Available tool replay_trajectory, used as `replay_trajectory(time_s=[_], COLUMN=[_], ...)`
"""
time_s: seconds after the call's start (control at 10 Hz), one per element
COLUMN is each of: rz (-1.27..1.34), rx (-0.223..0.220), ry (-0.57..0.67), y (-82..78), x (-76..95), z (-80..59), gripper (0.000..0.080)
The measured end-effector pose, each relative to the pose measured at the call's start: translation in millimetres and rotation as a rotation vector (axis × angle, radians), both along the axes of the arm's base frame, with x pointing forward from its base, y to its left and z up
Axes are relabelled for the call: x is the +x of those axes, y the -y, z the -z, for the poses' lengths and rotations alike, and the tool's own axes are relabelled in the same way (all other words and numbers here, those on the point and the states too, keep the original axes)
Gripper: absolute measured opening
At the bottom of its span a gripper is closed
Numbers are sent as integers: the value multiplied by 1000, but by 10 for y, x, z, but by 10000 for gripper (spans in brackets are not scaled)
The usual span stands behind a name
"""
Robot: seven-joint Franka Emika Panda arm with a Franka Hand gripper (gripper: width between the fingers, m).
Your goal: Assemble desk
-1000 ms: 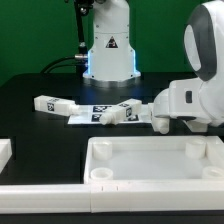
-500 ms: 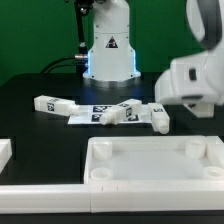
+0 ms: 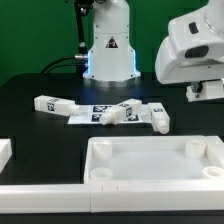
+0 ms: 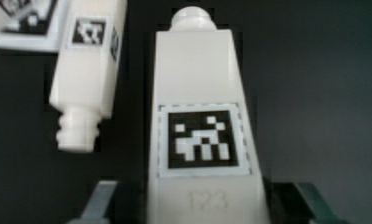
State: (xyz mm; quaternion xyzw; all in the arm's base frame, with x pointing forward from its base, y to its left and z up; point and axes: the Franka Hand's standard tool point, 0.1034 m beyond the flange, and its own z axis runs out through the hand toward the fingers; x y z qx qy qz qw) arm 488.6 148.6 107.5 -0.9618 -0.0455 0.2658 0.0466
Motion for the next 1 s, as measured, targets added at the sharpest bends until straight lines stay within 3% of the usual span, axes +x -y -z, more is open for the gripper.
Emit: replay_trajectory(time_s=[0.2,0.3,0.4,0.6,0.8,1.0], rz=[66,93,101,118,62,31], rx=[130,122,112,101,84,90], ry=[199,287,348,479,640,813], y=[201,266,234,278,331,444], x=[568,652,629,684,887,1168], z=[-372,-450,-493,-443,-429,-564], gripper=[285,285,285,285,285,285])
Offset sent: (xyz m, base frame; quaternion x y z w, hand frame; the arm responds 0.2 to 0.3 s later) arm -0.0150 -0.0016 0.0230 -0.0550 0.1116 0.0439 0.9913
